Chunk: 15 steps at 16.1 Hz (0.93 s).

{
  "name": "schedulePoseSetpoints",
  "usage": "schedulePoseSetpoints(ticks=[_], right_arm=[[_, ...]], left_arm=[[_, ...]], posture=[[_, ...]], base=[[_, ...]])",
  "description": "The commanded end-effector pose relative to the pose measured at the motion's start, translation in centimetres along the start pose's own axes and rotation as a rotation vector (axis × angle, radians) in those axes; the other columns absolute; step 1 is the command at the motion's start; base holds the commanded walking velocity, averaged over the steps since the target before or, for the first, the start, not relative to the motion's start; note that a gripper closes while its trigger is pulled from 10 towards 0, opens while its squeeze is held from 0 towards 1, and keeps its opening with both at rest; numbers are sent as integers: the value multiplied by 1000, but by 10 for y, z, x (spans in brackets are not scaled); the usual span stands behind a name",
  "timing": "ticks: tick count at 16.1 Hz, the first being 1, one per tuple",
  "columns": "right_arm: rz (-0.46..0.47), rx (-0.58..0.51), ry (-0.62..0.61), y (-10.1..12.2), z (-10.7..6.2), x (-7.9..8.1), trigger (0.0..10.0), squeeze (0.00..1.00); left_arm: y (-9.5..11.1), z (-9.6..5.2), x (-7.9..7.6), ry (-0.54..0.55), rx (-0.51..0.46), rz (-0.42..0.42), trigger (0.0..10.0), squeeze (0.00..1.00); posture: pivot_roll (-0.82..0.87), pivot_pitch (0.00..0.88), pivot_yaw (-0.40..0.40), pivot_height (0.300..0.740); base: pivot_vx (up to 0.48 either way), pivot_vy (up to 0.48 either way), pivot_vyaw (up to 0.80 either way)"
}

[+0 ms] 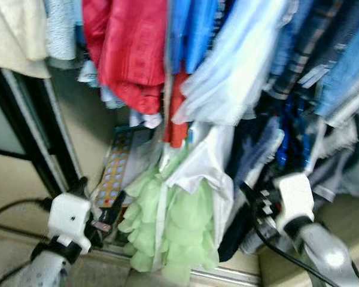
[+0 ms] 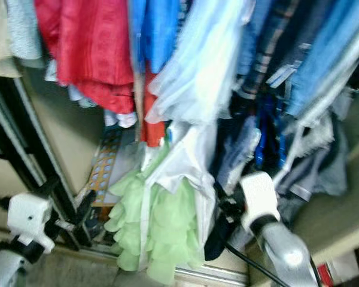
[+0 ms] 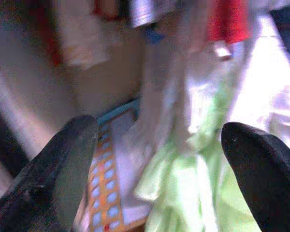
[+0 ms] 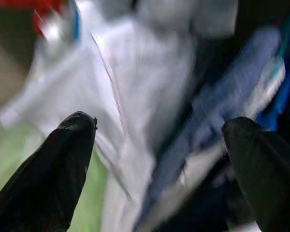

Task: Clean up the room

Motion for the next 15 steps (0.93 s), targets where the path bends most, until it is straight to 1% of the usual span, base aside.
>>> schedulePoseSetpoints(ticks=[1,2,4,5,6,7,8,9,10,11,12,15], right_arm=[[-38,-17,11,6,3,3,10000,0],[-59,-23,-2,7,5,5,10000,0],[-58,-37,17,5,10,11,10000,0],[-48,-63,-54,13,15,5,10000,0],[-35,-81,-131,20,20,0,10000,0],[-20,-83,-174,23,21,-2,10000,0],[-25,-89,-197,25,22,-3,10000,0],[-14,-83,-243,25,23,-3,10000,0],[-8,-74,-279,24,24,-3,10000,0],[-6,-74,-280,23,24,-3,10000,0],[-4,-70,-278,23,25,-3,10000,0],[-4,-70,-278,23,25,-3,10000,0]], left_arm=[[-5,5,-7,-42,27,-27,10000,0],[-7,9,-11,-51,24,-41,10000,0],[-7,20,-27,-72,1,-82,10000,0],[-6,22,-28,-76,-2,-84,10000,0],[-6,25,-25,-81,14,-54,10000,0],[-5,28,-24,-89,20,-49,10000,0],[-7,29,-22,-87,29,-66,10000,0],[-11,31,-15,18,24,-89,10000,0],[-12,30,-12,83,12,-155,10000,0],[-12,30,-12,82,14,-161,10000,0],[-7,29,-17,39,-16,-175,10000,0],[-7,29,-17,39,-16,-175,10000,0]], posture=[[114,0,-43,740],[114,0,-43,740],[93,0,-30,740],[90,0,-42,740],[93,0,-49,740],[95,0,-52,740],[98,0,-56,740],[96,0,-61,740],[92,0,-61,740],[92,0,-61,740],[91,0,-60,740],[91,0,-60,740]], base=[[0,0,0],[0,0,0],[0,0,0],[0,0,0],[0,0,0],[0,0,0],[0,0,0],[0,0,0],[0,0,0],[0,0,0],[0,0,0],[0,0,0]])
Point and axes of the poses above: a point about 5 cm out from each wrist's last joint towards the gripper, its own z axis pointing out of the wrist towards the gripper, its own y axis along the axis of the wrist's last joint, x = y × z, the point moved 1 cm from there along z, pointing out of the wrist towards the gripper, and after that the axes turned 11 degrees about -z, right-handed, at the moved point
